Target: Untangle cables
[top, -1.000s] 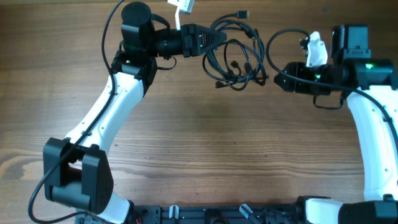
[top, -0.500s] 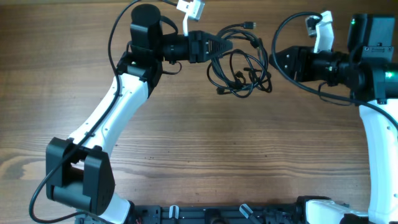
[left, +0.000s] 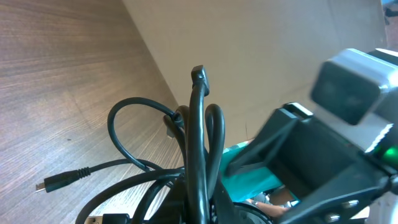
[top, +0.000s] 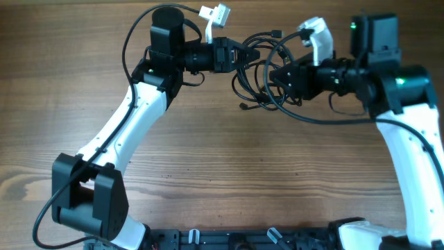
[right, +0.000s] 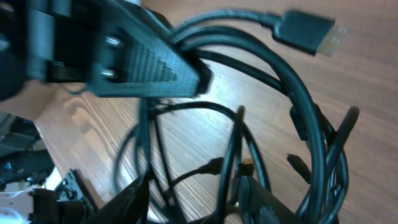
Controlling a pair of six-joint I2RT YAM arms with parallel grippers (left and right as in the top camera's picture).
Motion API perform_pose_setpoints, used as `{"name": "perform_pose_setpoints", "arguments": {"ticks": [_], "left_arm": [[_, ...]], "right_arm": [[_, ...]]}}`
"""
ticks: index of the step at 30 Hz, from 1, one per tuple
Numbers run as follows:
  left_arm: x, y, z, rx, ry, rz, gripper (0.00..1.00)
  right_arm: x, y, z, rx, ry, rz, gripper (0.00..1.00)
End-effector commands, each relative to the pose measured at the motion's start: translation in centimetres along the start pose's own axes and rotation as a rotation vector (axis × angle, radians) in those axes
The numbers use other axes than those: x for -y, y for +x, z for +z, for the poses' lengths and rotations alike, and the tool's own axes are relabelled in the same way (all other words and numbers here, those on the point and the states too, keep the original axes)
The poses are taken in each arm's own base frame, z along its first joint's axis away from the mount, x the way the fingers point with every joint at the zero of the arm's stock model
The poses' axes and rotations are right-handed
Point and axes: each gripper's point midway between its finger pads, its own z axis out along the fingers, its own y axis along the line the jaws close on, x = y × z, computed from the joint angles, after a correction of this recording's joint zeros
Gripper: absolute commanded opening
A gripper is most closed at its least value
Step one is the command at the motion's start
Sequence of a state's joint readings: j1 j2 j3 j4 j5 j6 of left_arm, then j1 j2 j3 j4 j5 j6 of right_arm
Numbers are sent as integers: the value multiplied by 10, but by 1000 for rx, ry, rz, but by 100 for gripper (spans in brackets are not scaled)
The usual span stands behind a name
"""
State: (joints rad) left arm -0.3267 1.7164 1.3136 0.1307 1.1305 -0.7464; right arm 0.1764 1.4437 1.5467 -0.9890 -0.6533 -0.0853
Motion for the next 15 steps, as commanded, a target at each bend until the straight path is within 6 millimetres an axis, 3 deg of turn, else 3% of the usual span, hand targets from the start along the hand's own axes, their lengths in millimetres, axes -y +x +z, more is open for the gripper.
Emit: {"name": "perform_pose_setpoints", "arguments": {"ticks": [1, 4, 7, 11, 15], "left_arm": [[16, -2, -1, -6, 29, 14, 4], [18, -1, -1, -15, 36, 13, 4], [17, -1, -2, -14, 36, 13, 4], [15, -3, -2, -3, 26, 18, 4], [0, -9, -8, 35, -37, 0, 4]], "right_arm": [[25, 15, 30, -99, 56, 19, 44], [42, 26, 49, -159, 83, 50, 38], [50, 33, 61, -196, 79, 82, 22], [42, 31, 59, -185, 43, 82, 6], [24, 23, 44, -141, -1, 92, 4]]}}
